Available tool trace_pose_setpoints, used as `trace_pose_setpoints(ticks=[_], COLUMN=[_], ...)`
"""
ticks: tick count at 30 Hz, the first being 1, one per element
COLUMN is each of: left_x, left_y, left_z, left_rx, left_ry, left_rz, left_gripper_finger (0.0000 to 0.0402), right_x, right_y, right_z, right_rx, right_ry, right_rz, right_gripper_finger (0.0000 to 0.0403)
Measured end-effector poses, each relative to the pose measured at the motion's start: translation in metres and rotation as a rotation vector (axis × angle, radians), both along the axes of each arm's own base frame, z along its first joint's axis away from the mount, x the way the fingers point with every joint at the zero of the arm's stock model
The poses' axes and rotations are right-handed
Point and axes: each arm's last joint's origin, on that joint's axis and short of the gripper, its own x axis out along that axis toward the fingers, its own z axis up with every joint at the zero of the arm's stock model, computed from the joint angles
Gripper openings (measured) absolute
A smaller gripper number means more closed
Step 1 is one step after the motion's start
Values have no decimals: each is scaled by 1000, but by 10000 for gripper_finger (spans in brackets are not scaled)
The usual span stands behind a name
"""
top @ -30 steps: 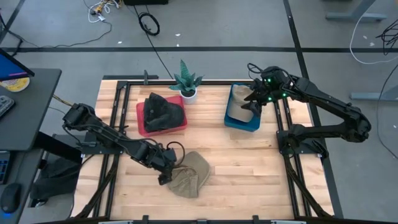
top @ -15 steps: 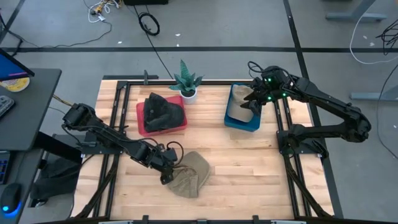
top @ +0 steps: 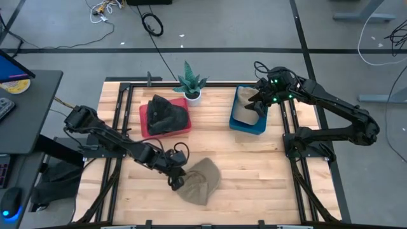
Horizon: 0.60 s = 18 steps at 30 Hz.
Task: Pick & Place hat
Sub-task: Put the brown cap into the blue bin
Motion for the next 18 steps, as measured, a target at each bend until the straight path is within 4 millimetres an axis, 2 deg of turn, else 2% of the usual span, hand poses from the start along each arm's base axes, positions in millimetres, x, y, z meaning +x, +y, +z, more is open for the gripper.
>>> trace_pose_setpoints(ticks=[7, 15, 18], left_x=[19, 29, 32], left_y=[3, 13, 16], left_z=[48, 125, 155], left_rx=[148, 441, 496], left_ry=[-94, -197, -275], left_rz=[-7, -53, -62], left_gripper_finger=[13, 13, 13], right_x=[0, 0, 0], right_y=[0, 0, 2], right_z=[0, -1, 0], right_rx=[3, 16, 57], right_ry=[2, 4, -15], right_rz=[1, -3, 36], right_gripper_finger=[249, 249, 249])
